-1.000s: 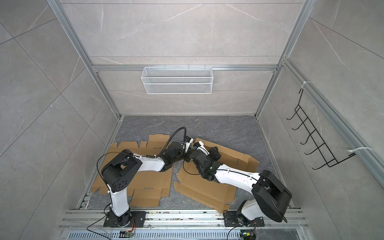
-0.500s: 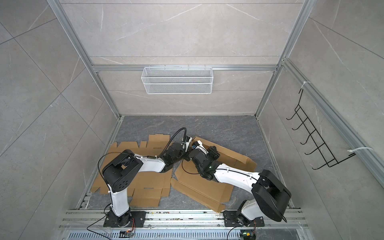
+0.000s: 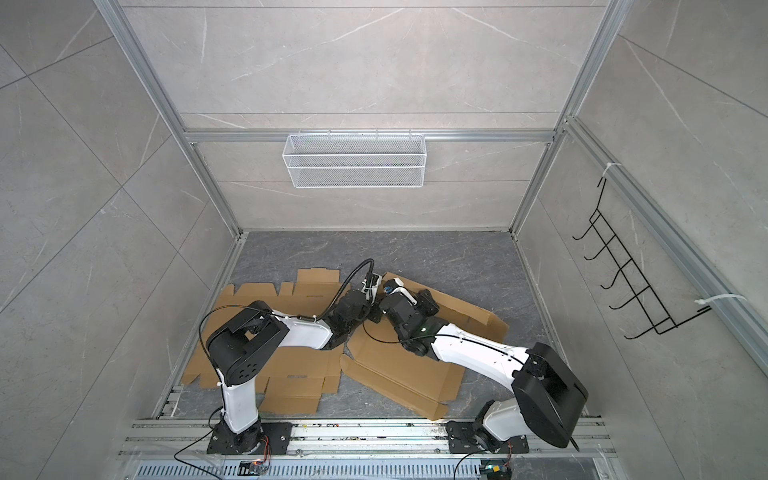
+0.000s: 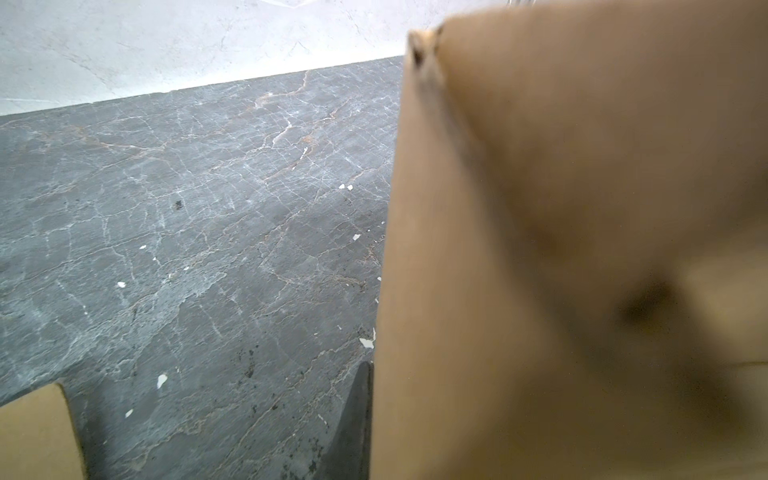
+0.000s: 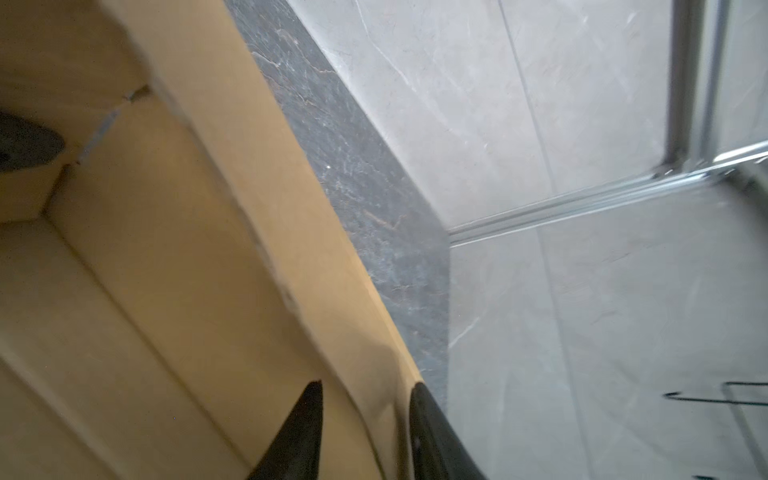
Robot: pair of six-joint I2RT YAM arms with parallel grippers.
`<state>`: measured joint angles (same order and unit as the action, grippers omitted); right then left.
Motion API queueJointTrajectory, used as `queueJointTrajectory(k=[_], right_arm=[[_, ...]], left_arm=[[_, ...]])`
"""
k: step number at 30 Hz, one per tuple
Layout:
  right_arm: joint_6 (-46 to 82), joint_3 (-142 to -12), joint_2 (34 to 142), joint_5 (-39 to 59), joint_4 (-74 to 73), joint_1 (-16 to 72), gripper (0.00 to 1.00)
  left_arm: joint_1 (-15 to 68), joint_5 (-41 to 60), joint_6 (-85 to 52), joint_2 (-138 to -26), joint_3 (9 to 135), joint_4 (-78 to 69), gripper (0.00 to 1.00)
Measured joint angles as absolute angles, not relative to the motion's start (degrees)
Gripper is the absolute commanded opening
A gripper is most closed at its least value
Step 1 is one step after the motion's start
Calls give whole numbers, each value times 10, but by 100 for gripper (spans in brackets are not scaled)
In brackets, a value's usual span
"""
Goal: Fold the paper box
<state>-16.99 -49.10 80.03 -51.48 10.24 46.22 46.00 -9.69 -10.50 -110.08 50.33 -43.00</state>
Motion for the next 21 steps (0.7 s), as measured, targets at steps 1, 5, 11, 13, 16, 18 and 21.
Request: queueJointTrajectory(k=[1, 5, 11, 13, 16, 18, 21], right_arm=[[-161, -494, 790, -490, 113, 458, 53], [-129, -507, 752, -390, 157, 439, 57], [-65, -564, 714, -204, 224, 400, 60], [-24, -594, 713, -146, 237, 385, 59], [49, -635, 717, -92, 254, 361, 55], [102, -678, 734, -66, 274, 342, 53], [152, -747, 782, -49, 303, 331, 52]], left_arm=[[460, -96, -105, -1101, 499, -437, 3], [460, -94, -102, -1101, 489, -455, 3], [460, -98, -100, -1101, 481, -469, 3], [460, -100, -100, -1101, 479, -472, 4], [460, -101, -101, -1101, 474, -481, 4], [460, -102, -101, -1101, 471, -486, 4], [460, -104, -102, -1101, 468, -491, 5]])
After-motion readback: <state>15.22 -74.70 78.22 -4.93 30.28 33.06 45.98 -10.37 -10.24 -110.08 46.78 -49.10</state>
